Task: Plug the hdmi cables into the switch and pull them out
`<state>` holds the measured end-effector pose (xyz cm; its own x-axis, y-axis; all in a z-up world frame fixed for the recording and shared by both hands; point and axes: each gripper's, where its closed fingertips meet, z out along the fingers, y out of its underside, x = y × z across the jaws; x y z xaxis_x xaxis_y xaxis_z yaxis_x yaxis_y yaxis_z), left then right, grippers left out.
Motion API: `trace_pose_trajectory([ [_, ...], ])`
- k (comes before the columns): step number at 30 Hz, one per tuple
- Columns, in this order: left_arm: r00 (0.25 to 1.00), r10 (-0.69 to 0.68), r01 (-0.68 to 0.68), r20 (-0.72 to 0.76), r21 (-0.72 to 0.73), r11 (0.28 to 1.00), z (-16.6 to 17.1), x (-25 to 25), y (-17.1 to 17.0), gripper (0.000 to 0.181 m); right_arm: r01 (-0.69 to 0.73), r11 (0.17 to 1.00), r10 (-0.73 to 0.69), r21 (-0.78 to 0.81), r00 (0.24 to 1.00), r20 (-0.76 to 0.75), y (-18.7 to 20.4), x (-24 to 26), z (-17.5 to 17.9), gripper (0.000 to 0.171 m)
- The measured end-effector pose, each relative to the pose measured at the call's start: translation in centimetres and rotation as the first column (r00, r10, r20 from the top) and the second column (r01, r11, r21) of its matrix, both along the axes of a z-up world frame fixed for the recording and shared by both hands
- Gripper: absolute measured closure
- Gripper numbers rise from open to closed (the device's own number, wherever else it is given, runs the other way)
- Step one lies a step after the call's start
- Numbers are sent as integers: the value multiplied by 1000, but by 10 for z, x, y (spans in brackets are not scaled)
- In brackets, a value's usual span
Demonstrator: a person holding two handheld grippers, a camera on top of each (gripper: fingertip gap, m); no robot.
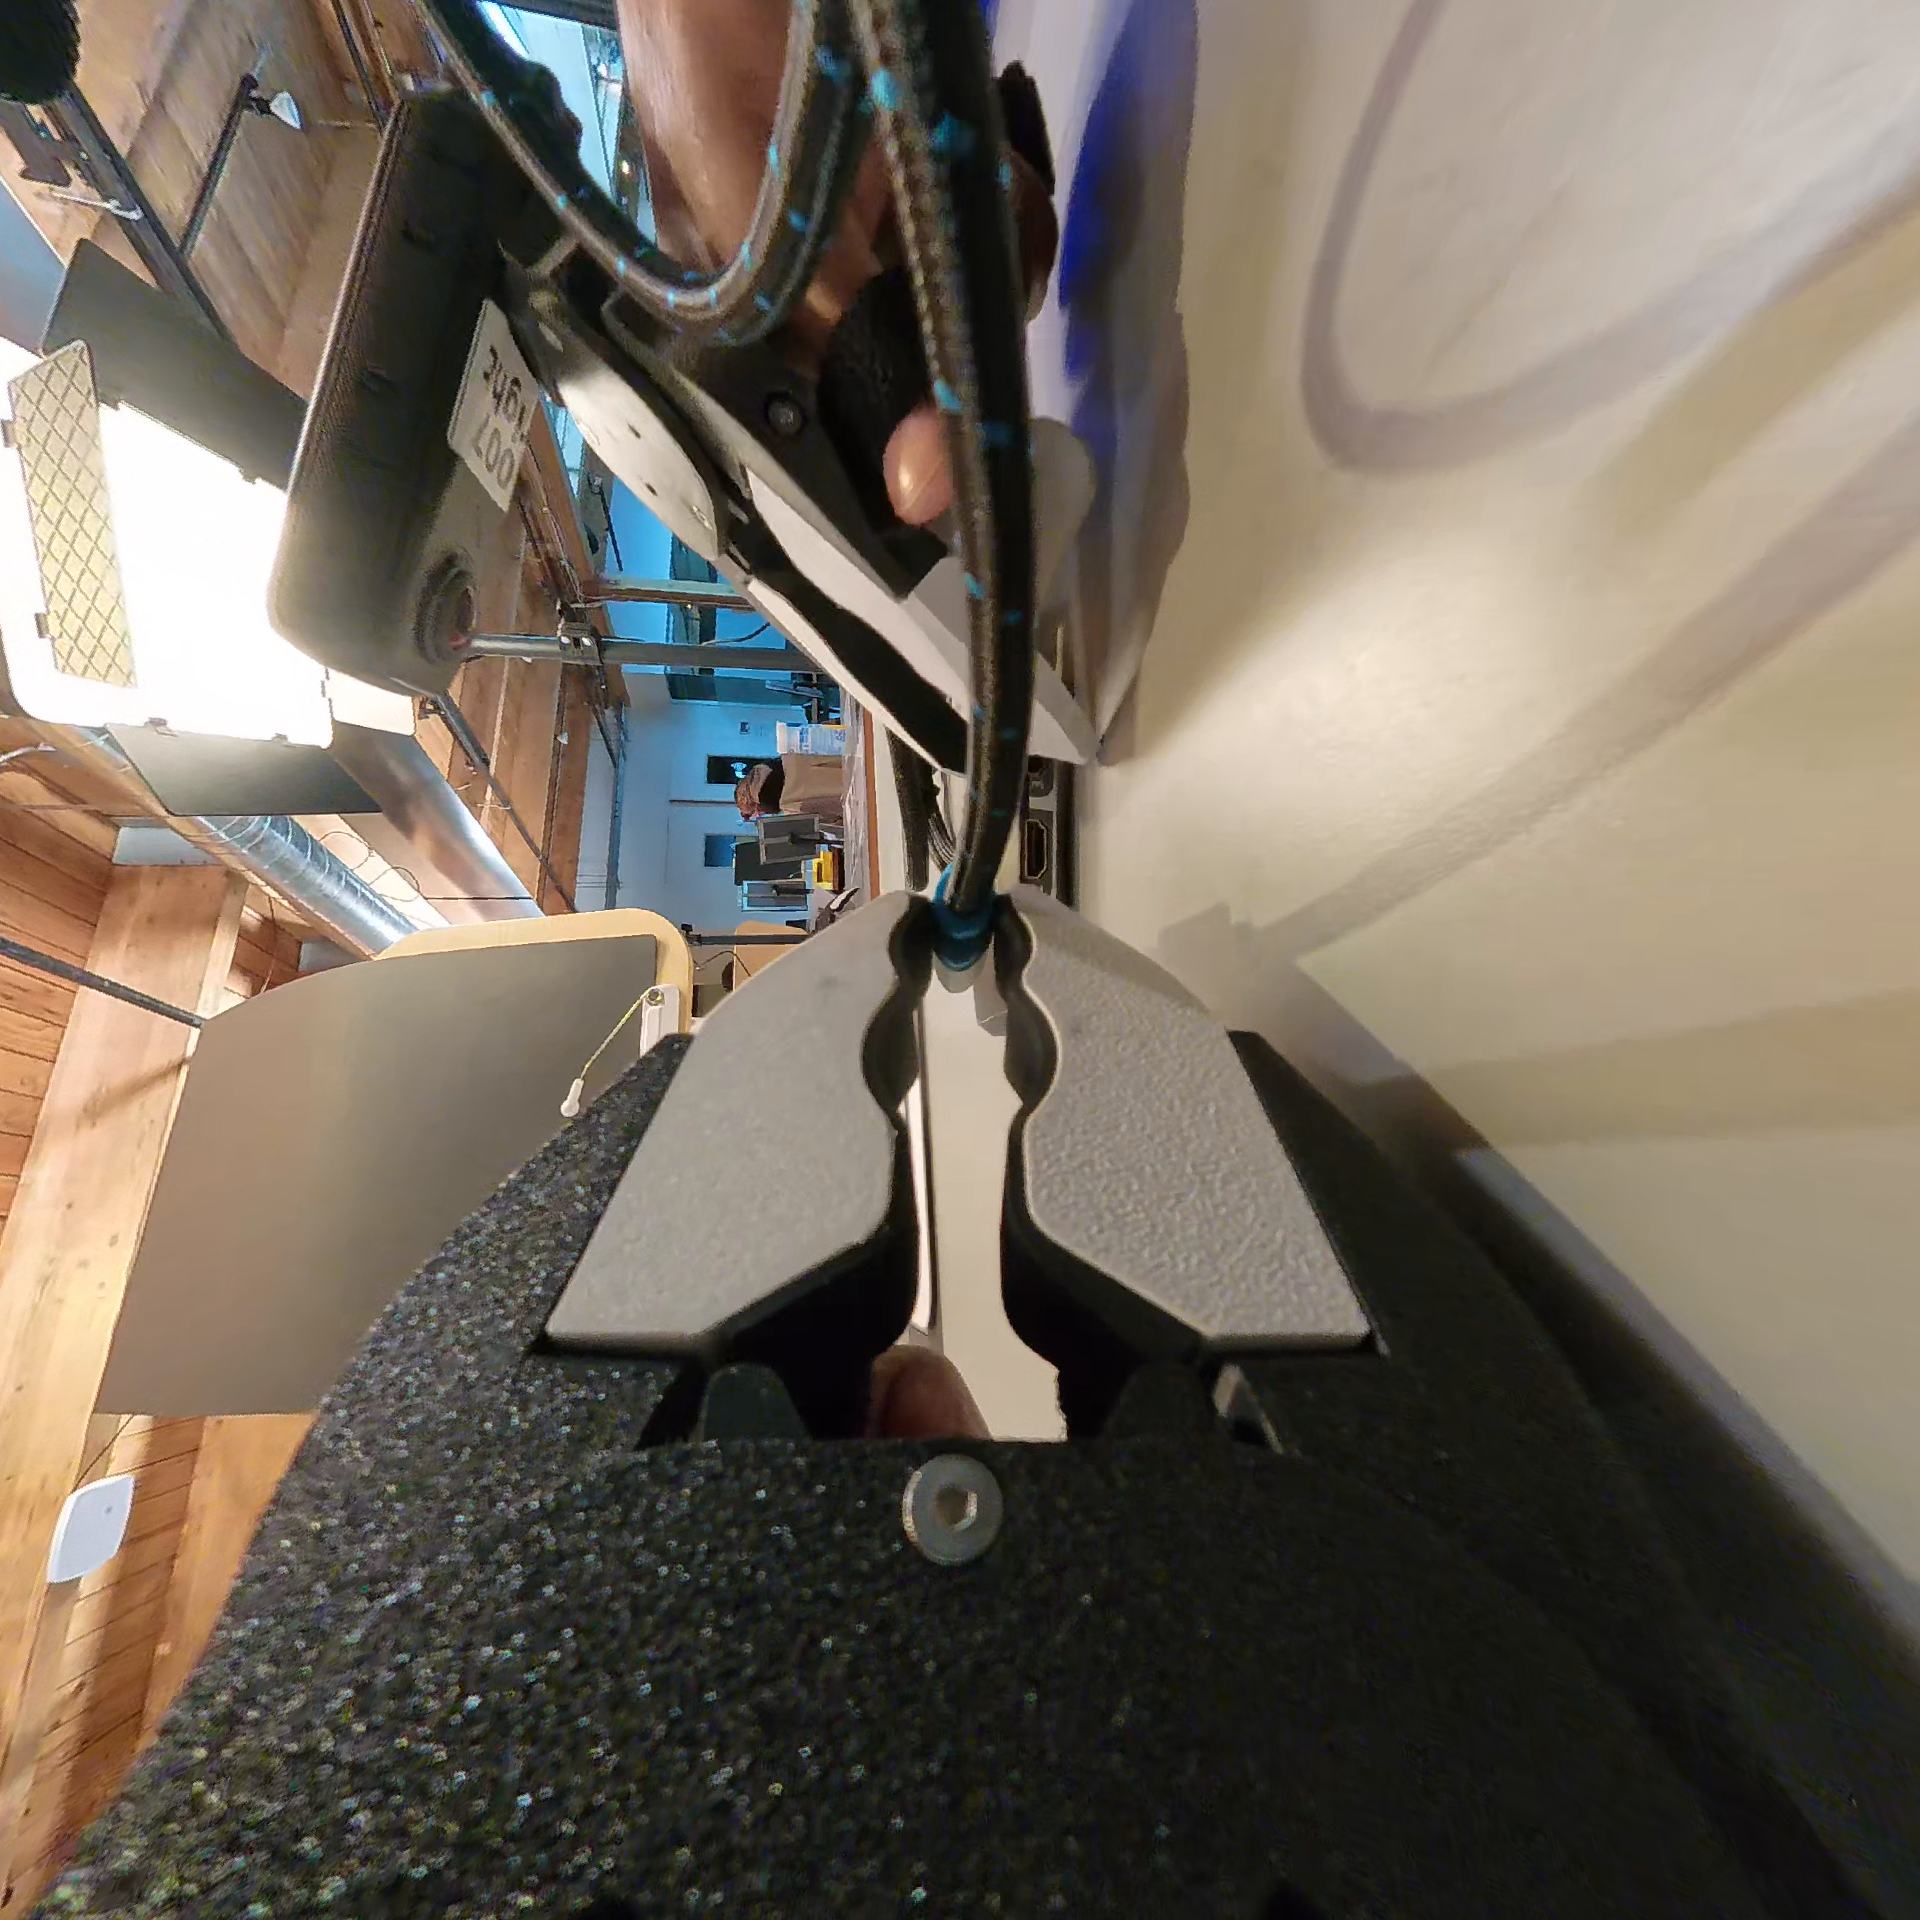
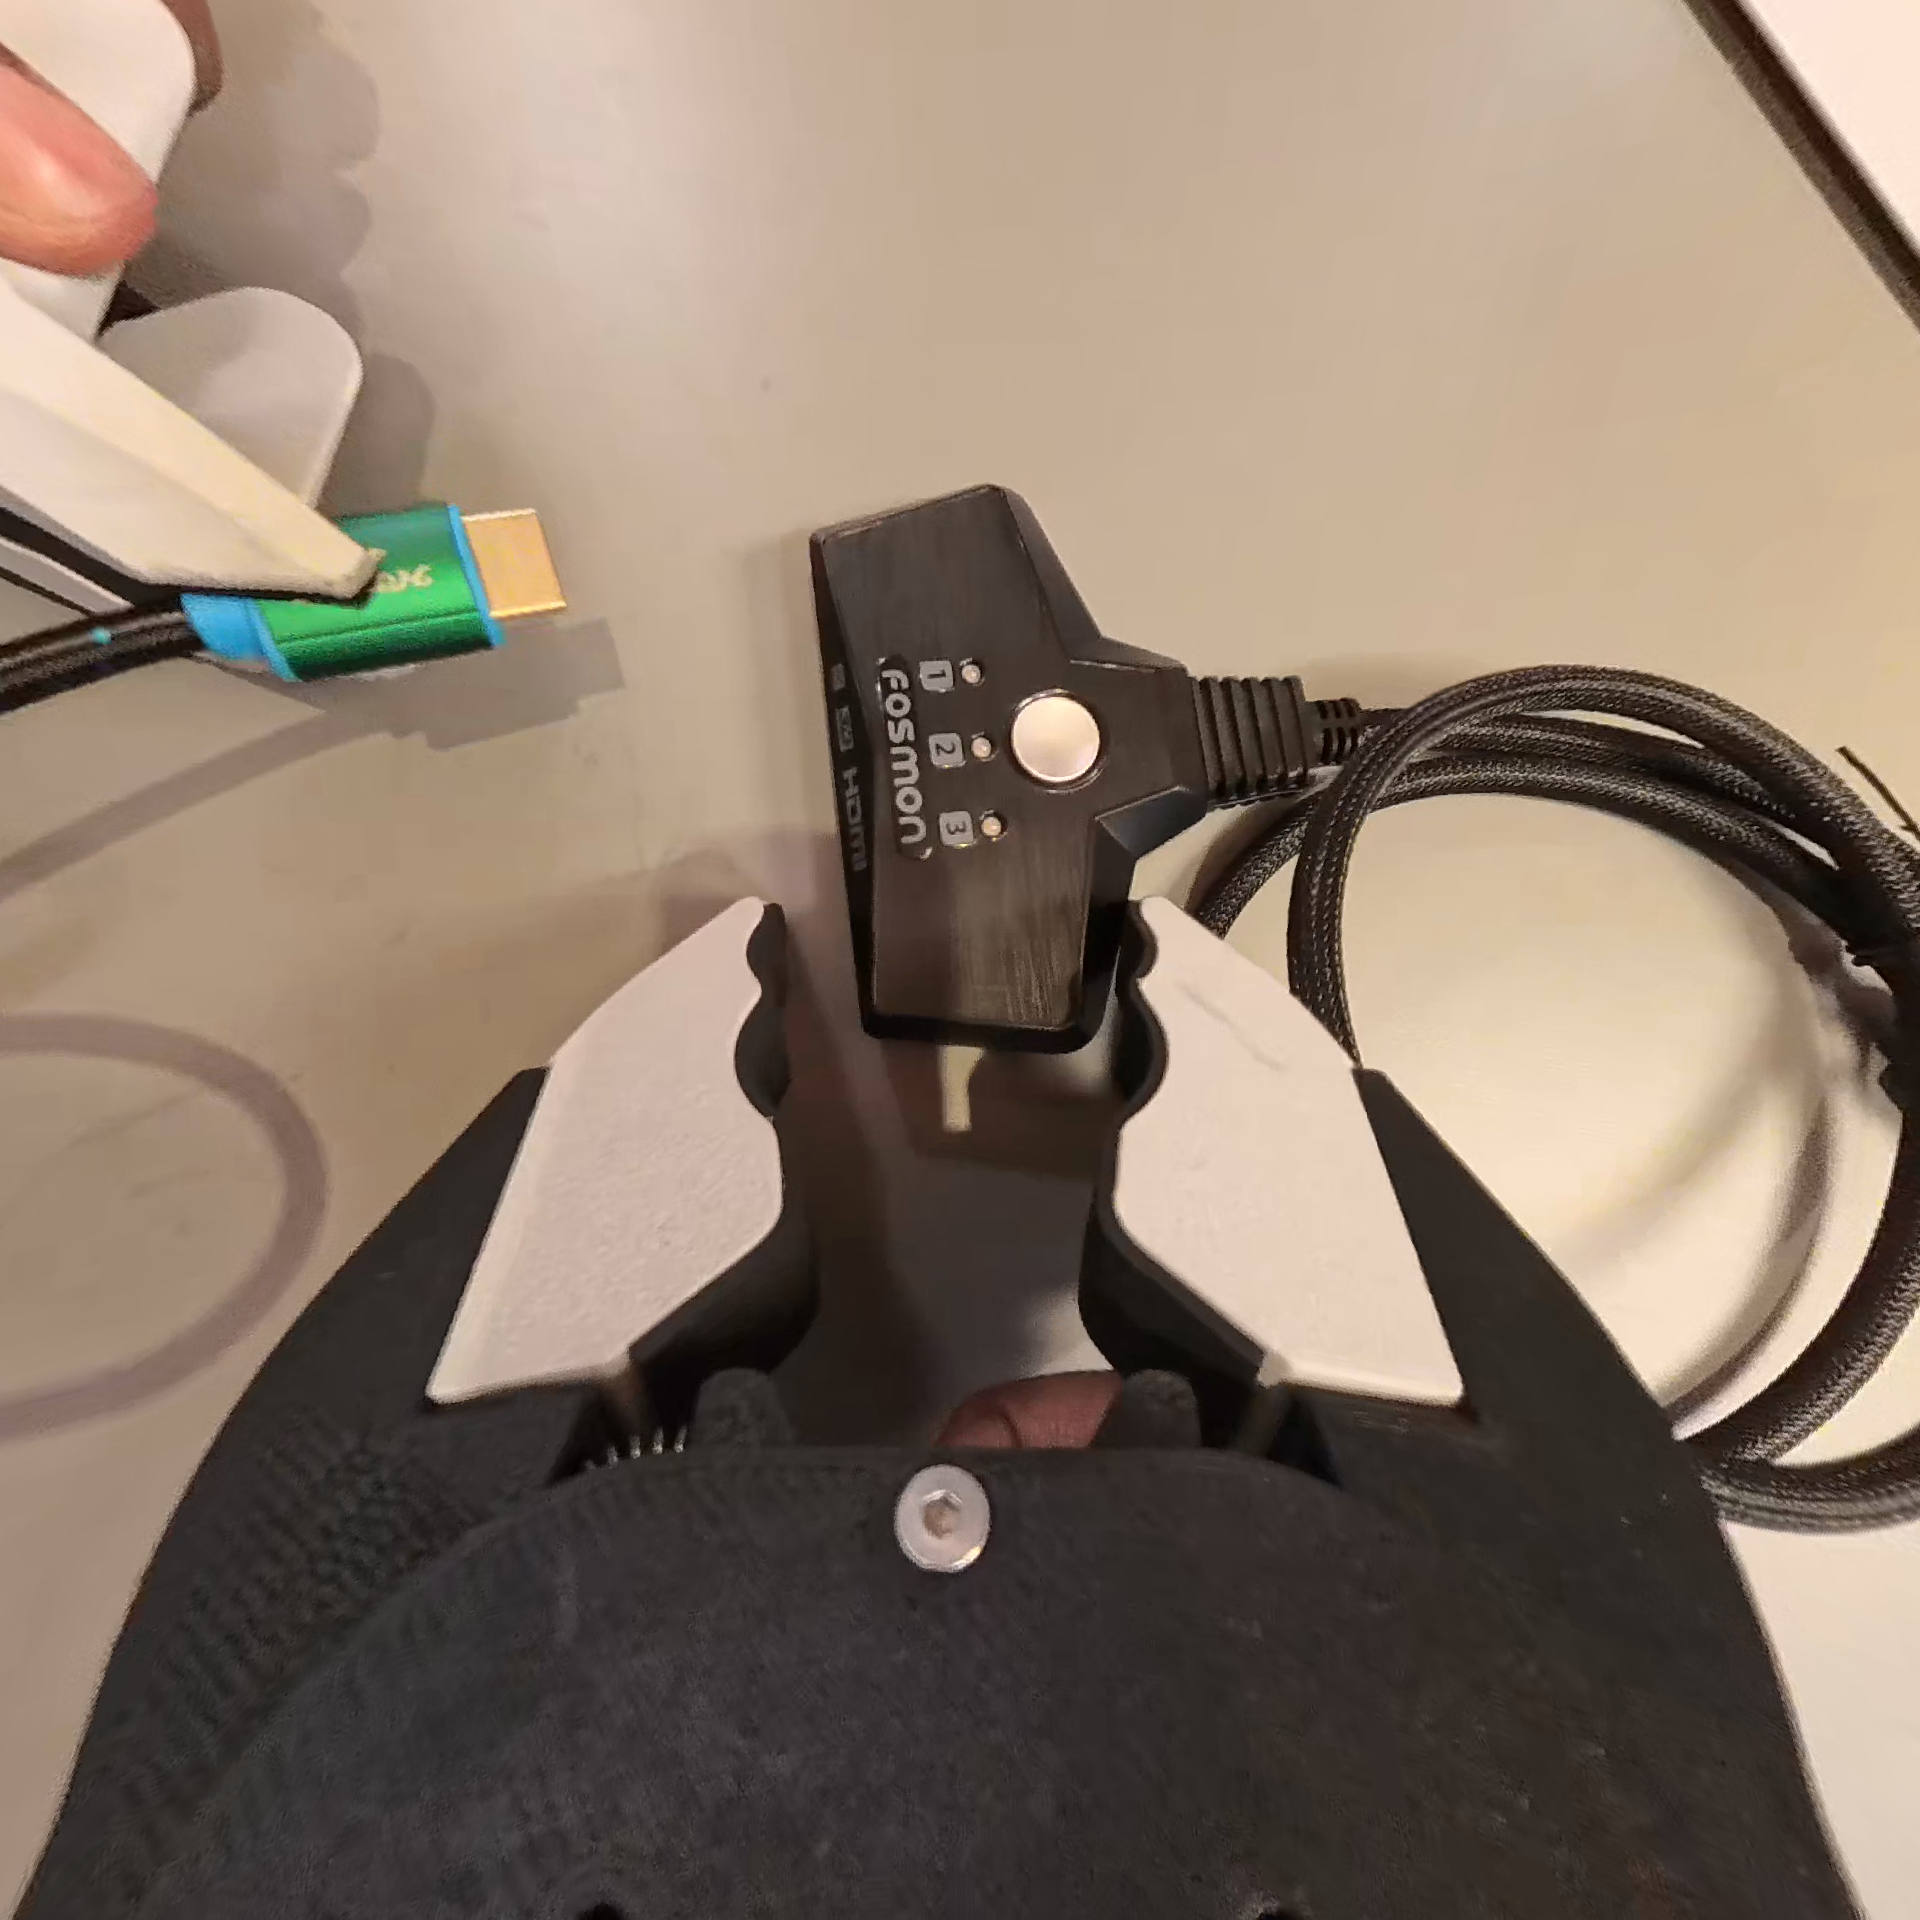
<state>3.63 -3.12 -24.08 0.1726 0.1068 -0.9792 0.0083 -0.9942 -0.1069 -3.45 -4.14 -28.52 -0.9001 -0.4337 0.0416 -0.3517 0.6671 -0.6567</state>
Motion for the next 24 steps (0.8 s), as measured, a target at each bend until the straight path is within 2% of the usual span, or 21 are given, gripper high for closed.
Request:
trace_pose_trajectory([
  [6,1000,-14,14,20,7,1000,-4,1,4,170,-22,996,20,82,1000,21,1,-2,-2,112],
  [7,1000,-14,14,23,7,1000,-5,1,4,170,-25,997,23,77,999,22,1,-3,-2,120],
  [13,999,-30,29,31,27,999,-6,1,2,170,-62,998,61,4,997,37,3,-2,0,122],
  [18,999,-51,51,-11,79,996,3,-1,5,170,-102,994,107,-44,987,121,13,7,9,122],
  [24,997,-75,76,-29,22,997,5,1,10,170,-133,991,137,-32,961,239,18,18,22,123],
])
